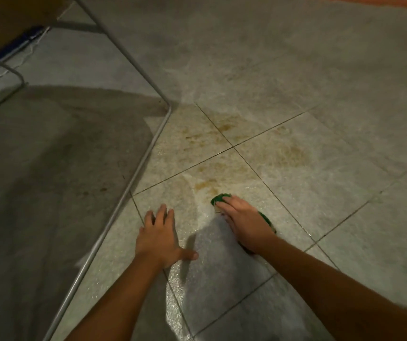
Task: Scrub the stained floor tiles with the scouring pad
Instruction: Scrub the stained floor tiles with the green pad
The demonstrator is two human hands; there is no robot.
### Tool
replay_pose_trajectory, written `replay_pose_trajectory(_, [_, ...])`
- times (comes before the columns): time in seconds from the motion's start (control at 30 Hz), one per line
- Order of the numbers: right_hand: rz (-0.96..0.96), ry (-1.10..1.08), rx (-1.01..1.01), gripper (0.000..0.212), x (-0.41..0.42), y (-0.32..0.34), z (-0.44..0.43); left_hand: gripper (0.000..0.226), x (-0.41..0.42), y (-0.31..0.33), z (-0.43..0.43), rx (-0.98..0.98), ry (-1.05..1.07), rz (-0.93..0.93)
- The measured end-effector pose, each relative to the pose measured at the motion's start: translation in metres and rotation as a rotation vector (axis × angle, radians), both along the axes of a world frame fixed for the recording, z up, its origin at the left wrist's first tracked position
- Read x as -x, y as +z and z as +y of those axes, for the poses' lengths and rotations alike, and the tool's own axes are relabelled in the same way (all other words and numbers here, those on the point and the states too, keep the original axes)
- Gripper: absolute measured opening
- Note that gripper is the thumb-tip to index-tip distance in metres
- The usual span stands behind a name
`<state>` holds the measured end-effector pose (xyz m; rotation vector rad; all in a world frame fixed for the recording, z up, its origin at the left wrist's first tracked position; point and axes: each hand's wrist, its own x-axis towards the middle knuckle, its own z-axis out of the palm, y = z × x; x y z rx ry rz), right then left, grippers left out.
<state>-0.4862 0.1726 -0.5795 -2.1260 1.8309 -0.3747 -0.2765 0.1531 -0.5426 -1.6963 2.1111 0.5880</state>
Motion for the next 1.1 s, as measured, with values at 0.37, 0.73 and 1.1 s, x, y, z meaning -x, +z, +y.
replay_pose_trajectory(0.37, [-0.121,-0.411,0.205,0.032,-0.005,-0.025,0.025,0.129,-0.001,-0.003,0.003,0.012,0.049,0.034])
replay_pose_trajectory(0.73, [-0.131,-0.093,0.127,0.033,-0.014,-0.022,-0.043,0.111,-0.011,-0.006,0.012,0.125,0.093,0.128])
replay_pose_trajectory(1.1, [-0.117,0.109,0.164,0.052,-0.058,-0.015,-0.015,0.11,-0.026,-0.01,0.009,0.168,0.185,0.051])
